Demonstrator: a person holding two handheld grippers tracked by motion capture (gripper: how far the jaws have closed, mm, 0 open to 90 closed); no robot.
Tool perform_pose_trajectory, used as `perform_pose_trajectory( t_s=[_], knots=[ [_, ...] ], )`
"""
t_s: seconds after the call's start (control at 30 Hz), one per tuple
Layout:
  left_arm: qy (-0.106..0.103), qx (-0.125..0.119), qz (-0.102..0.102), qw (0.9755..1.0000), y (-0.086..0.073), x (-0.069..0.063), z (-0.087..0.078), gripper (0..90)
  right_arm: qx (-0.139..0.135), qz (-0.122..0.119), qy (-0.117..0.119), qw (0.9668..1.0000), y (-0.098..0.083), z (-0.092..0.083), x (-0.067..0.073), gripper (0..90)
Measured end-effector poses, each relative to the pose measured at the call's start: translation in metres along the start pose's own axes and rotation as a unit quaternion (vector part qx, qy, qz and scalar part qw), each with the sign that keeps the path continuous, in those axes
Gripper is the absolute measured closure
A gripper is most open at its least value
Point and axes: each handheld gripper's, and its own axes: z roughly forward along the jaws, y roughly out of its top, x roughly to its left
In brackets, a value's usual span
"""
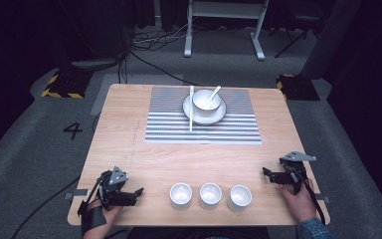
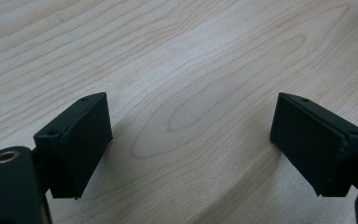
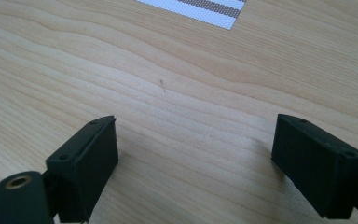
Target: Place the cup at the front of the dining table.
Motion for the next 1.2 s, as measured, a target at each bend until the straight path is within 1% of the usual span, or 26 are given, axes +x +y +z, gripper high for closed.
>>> perform_pose_trajectory(
  t_s=[0.43, 0.6, 0.9, 0.97, 1.03, 1.13, 1.17, 1.2],
  knots=[
    [0.003, 0.000, -0.002, 1.0000, -0.0001, -0.0003, -0.0001, 12.6, 0.000, 0.000, -0.001, 1.0000, 0.0000, 0.0001, -0.0001, 14.3],
    [0.008, -0.001, -0.008, 0.9999, -0.0009, -0.0017, -0.0007, 13.0, 0.001, 0.000, -0.001, 1.0000, 0.0000, 0.0001, -0.0001, 14.3],
    [0.008, -0.001, -0.009, 0.9999, -0.0011, -0.0021, -0.0009, 13.4, 0.000, -0.001, -0.001, 1.0000, 0.0001, 0.0001, -0.0002, 14.3],
    [0.006, -0.002, -0.012, 0.9999, -0.0015, -0.0027, -0.0018, 14.1, 0.000, -0.001, -0.001, 1.0000, 0.0001, 0.0001, -0.0002, 14.3],
    [0.004, -0.004, -0.009, 0.9999, -0.0016, -0.0032, -0.0028, 15.2, 0.000, 0.000, -0.001, 1.0000, 0.0001, 0.0001, -0.0002, 14.3],
    [-0.001, -0.024, -0.008, 0.9997, 0.0001, -0.0054, -0.0068, 15.2, 0.000, -0.001, -0.001, 1.0000, 0.0001, 0.0001, -0.0002, 14.3],
    [-0.001, -0.024, -0.008, 0.9997, 0.0001, -0.0054, -0.0068, 15.3, 0.000, -0.001, -0.001, 1.0000, 0.0001, 0.0001, -0.0002, 14.3],
    [-0.002, -0.035, -0.005, 0.9994, 0.0012, -0.0067, -0.0095, 15.3, 0.000, -0.001, -0.001, 1.0000, 0.0001, 0.0001, -0.0002, 14.3]
  ],
)
